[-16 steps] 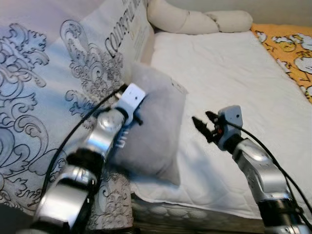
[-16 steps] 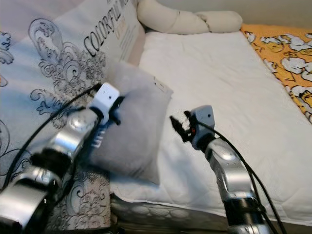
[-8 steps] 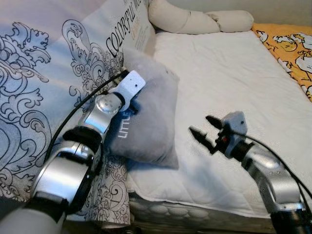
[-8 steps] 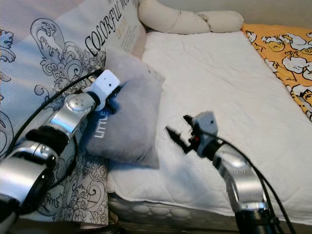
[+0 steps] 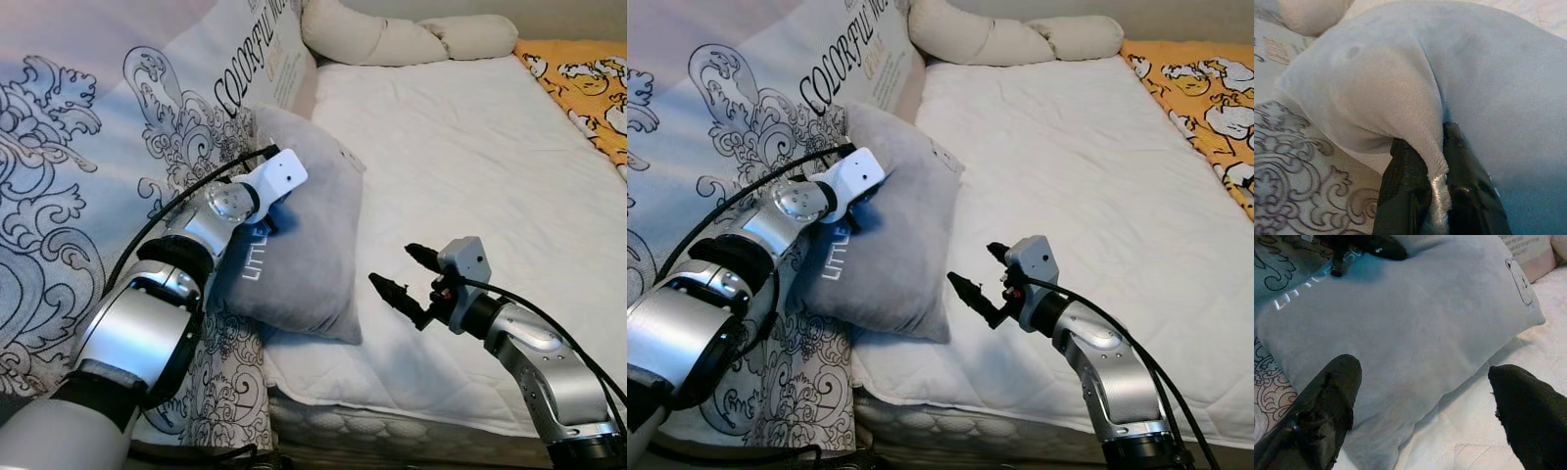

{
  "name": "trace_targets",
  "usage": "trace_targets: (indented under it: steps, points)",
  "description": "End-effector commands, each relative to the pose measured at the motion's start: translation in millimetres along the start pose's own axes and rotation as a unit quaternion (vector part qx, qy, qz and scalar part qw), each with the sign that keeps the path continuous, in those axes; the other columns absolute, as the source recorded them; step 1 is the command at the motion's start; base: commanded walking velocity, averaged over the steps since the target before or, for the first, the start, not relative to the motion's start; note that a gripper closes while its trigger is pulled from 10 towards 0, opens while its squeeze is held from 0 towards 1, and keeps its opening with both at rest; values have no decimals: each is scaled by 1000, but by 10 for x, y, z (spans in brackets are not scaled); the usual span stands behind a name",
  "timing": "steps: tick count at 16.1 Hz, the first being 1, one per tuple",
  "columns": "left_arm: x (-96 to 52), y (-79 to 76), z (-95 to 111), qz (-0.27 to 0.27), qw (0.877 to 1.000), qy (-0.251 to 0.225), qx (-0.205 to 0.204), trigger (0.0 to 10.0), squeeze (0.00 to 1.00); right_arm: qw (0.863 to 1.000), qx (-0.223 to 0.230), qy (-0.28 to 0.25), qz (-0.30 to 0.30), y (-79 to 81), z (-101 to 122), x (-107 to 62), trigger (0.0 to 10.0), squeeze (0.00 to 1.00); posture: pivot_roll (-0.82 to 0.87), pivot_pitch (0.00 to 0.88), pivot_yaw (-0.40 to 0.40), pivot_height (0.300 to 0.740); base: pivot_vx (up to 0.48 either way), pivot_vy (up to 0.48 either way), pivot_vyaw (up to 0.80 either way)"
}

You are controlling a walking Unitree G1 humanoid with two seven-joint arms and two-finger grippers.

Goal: Clean up the room

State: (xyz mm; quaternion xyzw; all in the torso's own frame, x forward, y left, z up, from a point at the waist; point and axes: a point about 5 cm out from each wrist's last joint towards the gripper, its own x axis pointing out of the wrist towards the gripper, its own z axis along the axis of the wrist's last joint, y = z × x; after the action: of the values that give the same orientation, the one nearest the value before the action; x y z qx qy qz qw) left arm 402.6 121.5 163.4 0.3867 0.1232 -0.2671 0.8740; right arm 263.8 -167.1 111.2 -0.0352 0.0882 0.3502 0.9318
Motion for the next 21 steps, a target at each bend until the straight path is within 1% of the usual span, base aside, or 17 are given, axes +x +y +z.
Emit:
trace_targets:
  steps: [1,2,3,6,8,9,10,11,12,13,14,15,16,18,19,20,21]
  points:
    - [-17,92,76,3,1000,-4,2,10000,502,1000,1,-4,4,25,20,-17,10000,1000,-70,0,120,740,0,0,0]
    - [-17,100,84,6,1000,-6,2,10000,502,1000,1,-4,4,27,21,-16,10000,1000,-70,0,120,740,0,0,0]
    - [-23,117,112,3,1000,-17,-14,10000,1000,1000,1,-3,8,33,22,-8,10000,1000,-63,0,113,740,0,0,0]
    - [-44,138,139,-20,998,-41,-49,10000,1000,1000,-1,-4,18,52,34,7,10000,1000,-68,0,117,740,0,0,0]
    - [-94,141,27,-51,991,-58,-113,10000,1000,1000,-6,-11,10,53,64,-24,10000,1000,-72,0,128,740,0,0,0]
    - [-109,143,18,-56,989,-71,-121,10000,1000,1000,-11,-14,2,40,71,-33,10000,1000,-72,0,128,740,0,0,0]
    - [-166,174,41,-50,983,-124,-129,10000,1000,1000,0,-16,-12,18,67,-46,10000,1000,-61,0,120,740,0,0,0]
    - [-235,229,61,-22,976,-173,-134,10000,1000,999,9,-22,-32,-3,71,-48,10000,1000,-58,0,115,740,0,0,0]
    - [-305,256,52,1,966,-206,-155,10000,1000,998,13,-33,-52,-15,97,-48,10000,1000,-44,0,99,740,0,0,0]
    - [-351,247,34,13,961,-223,-161,10000,1000,996,15,-44,-76,-38,121,-44,10000,1000,-39,0,93,740,0,0,0]
    - [-410,211,-4,28,956,-235,-170,10000,1000,992,19,-60,-109,-69,153,-45,10000,1000,-35,0,89,740,0,0,0]
    - [-518,50,-113,71,946,-245,-199,10000,1000,980,31,-84,-175,-111,181,-58,10000,1000,-30,0,84,740,0,0,0]
    - [-518,50,-113,71,946,-245,-199,10000,1000,980,31,-84,-175,-111,181,-58,10000,1000,-30,0,84,740,0,0,0]
    - [-630,-156,-192,105,933,-246,-241,10000,1000,967,52,-94,-231,-106,162,-93,10000,1000,-21,0,77,740,0,0,0]
    - [-722,-282,-232,129,921,-244,-274,10000,1000,960,51,-92,-258,-69,139,-119,10000,1000,-20,0,75,740,0,-446,0]
    - [-765,-330,-261,144,916,-240,-287,10000,1000,957,40,-87,-274,-56,133,-127,10000,1000,-20,0,78,740,0,-458,0]
    - [-847,-463,-360,168,913,-215,-303,10000,1000,941,26,-81,-327,-80,123,-127,10000,1000,-13,0,80,740,0,-458,0]
